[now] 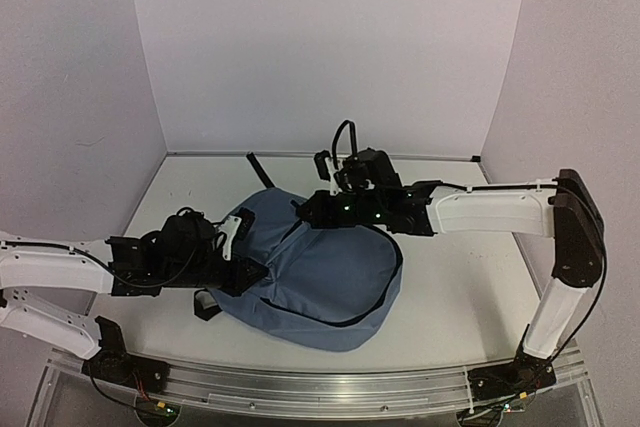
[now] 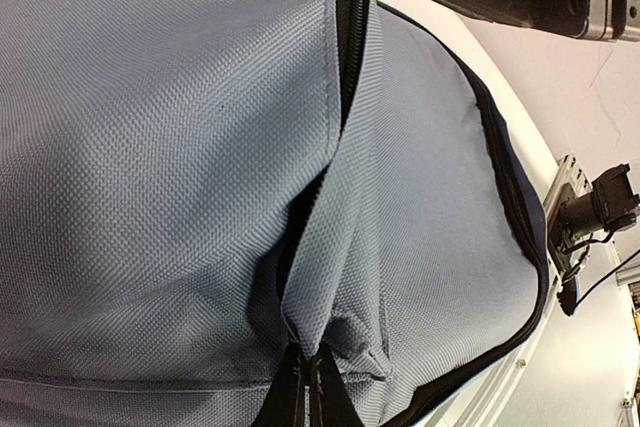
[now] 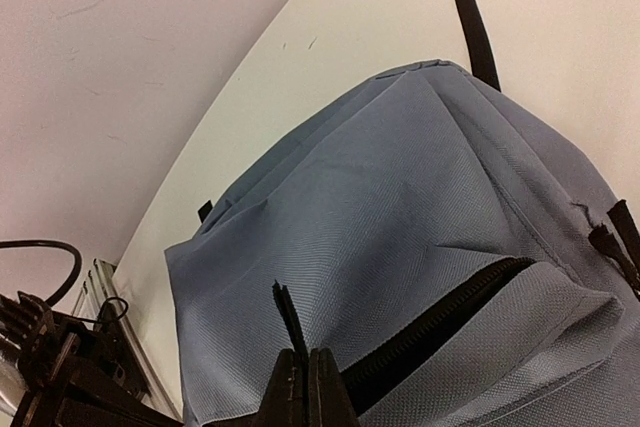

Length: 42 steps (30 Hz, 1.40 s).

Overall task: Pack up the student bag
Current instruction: Zip the student bag at the center of the board.

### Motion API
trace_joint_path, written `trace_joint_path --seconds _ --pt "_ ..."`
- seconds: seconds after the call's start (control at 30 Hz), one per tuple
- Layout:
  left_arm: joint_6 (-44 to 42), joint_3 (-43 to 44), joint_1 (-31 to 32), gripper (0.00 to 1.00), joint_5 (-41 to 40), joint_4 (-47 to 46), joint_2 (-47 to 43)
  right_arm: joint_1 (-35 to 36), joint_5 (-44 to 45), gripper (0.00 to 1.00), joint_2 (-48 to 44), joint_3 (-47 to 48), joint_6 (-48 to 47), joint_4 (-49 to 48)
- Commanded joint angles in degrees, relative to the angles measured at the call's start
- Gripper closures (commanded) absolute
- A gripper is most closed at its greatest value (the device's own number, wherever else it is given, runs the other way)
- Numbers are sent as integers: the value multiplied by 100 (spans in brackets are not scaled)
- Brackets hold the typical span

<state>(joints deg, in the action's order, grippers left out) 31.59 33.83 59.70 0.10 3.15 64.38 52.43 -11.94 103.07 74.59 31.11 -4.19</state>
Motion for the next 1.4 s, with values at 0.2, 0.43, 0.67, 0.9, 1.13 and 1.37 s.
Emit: trace_joint_path --seconds 0.2,0.43,0.67,0.9,1.13,1.37 --pt "-684 1038 41 56 -395 896 -144 -250 -102 100 -509 -173 49 -1042" --pt "-1154 1613 33 35 -693 574 375 -220 -279 100 -586 -365 91 -1270" --pt "-879 1286 33 34 -108 -477 977 -207 -280 96 -886 -931 115 -1466" --pt "-712 984 40 39 333 -1019 1500 -205 -75 89 -1107 -1523 272 -1576" --pt "-556 587 59 49 484 -1235 1419 -204 4 79 -1122 -1653 321 -1582" --pt "-504 461 131 60 207 -1266 1424 25 -5 58 -976 -1392 -184 -1170"
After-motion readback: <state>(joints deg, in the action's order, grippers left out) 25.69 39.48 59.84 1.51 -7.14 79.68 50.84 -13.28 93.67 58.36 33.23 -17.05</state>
